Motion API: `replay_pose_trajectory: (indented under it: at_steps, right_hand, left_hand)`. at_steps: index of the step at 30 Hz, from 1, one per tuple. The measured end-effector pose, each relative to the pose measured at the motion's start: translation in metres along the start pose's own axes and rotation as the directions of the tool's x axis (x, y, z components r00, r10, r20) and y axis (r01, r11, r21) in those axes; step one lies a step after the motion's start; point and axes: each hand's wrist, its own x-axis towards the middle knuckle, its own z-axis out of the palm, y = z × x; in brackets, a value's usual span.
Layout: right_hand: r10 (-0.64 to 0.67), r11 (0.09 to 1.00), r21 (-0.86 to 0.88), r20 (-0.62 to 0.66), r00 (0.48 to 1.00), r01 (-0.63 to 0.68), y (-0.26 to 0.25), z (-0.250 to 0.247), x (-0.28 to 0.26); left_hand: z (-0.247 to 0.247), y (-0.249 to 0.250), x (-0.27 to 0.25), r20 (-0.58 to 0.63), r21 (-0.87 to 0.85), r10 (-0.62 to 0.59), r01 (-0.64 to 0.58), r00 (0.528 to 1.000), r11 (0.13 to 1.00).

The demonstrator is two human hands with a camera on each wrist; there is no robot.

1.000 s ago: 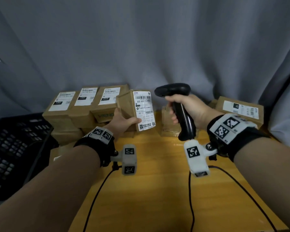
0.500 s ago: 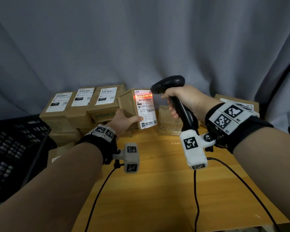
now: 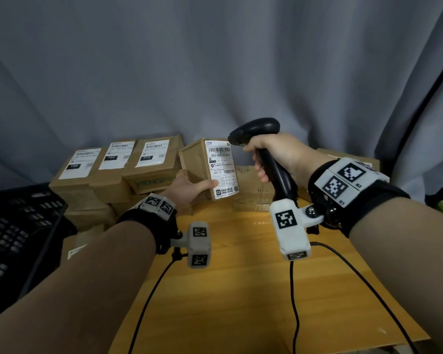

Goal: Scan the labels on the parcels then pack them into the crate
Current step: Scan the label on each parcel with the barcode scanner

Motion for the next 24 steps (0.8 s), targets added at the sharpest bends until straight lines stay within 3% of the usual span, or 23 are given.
replay_pose_trajectory:
  at_steps: [6, 13, 18, 24]
  right_hand:
    - [-0.006, 1.000, 0.001, -0.023, 1.000, 0.006, 0.002, -0.012, -0.002]
    - [-0.043, 0.995, 0.096, 0.030, 0.999, 0.039, 0.010, -0.024, 0.001]
    - [-0.039, 0.993, 0.112, -0.022, 0.999, 0.041, 0.037, -0.024, 0.009]
    - [0.045, 0.978, 0.204, -0.025, 0.999, -0.039, 0.084, -0.010, 0.015]
  left_hand:
    - [0.008, 0.008, -0.010, 0.037, -0.024, 0.036, -0.036, 0.999, 0.999]
    - [0.022, 0.017, -0.021, 0.061, -0.023, -0.028, 0.029, 0.998, 0.999]
    - [0.037, 0.018, -0.045, 0.141, -0.123, -0.060, 0.078, 0.988, 0.989]
    - [0.046, -0.015, -0.084, 0.146, -0.241, -0.144, 0.177, 0.979, 0.954]
